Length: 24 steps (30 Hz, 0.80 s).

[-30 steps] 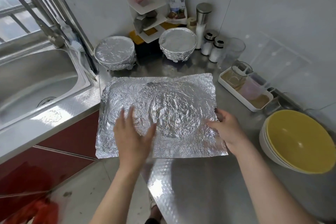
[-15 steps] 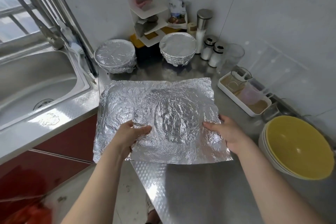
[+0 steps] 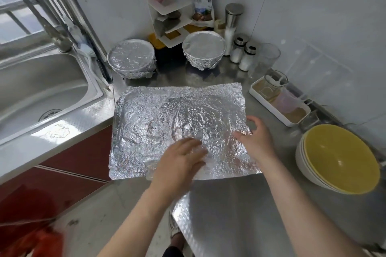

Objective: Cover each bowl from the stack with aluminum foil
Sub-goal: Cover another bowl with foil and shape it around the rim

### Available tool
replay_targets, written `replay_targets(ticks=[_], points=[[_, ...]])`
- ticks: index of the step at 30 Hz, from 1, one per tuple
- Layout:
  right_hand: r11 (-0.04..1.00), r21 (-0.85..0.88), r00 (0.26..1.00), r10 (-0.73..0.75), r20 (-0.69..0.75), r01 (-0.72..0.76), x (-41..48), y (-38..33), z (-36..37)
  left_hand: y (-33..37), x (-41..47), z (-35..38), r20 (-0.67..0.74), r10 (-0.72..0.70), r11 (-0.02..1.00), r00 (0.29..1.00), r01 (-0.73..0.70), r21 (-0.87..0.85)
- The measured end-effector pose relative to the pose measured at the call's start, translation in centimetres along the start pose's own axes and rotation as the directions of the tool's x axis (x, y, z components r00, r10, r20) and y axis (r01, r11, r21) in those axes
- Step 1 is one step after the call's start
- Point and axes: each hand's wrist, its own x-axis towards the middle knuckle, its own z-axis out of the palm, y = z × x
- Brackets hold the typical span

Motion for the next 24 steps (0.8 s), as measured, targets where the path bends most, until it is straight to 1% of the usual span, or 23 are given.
replay_targets(ticks=[1,4,8,14,16,21,24], points=[[1.000,-0.004,1.000,-0.007,-0.005,0.007,-0.1,-0.1,0.0,0.0,-0.2,0.8,0.027,0.040,0.999,0.999,-0.040,-0.001],[1.000,-0.003,1.000,-0.008,-0.007,0.008,-0.2,-0.4,0.1,-0.4,-0.4,1.8,-0.016,0.033,0.999,0.999,-0.033,-0.008],[0.993,0.100,0.998,0.067,0.000,-0.067,-0.3,-0.1,-0.1,-0.4,-0.4,1.7,-0.041,0.026,0.999,0.999,-0.025,0.026],[0.977,0.173,0.992,0.126,0.006,-0.125,0.2,0.4,0.2,-0.7,0.1,1.5,-0.042,0.023,0.999,0.999,-0.021,0.034],[0.958,0.245,0.988,0.152,0.005,-0.148,0.5,0.7,0.4,-0.8,0.1,1.7,-0.029,0.026,0.999,0.999,-0.025,0.032],[0.887,0.385,0.967,0.242,0.083,-0.255,1.2,1.9,0.7,-1.0,0.3,1.6,-0.011,0.073,0.997,0.997,-0.072,0.038],[0.863,0.439,0.967,0.246,0.067,-0.250,1.4,2.0,1.0,-1.3,0.5,1.8,-0.004,0.105,0.992,0.994,-0.105,0.066]])
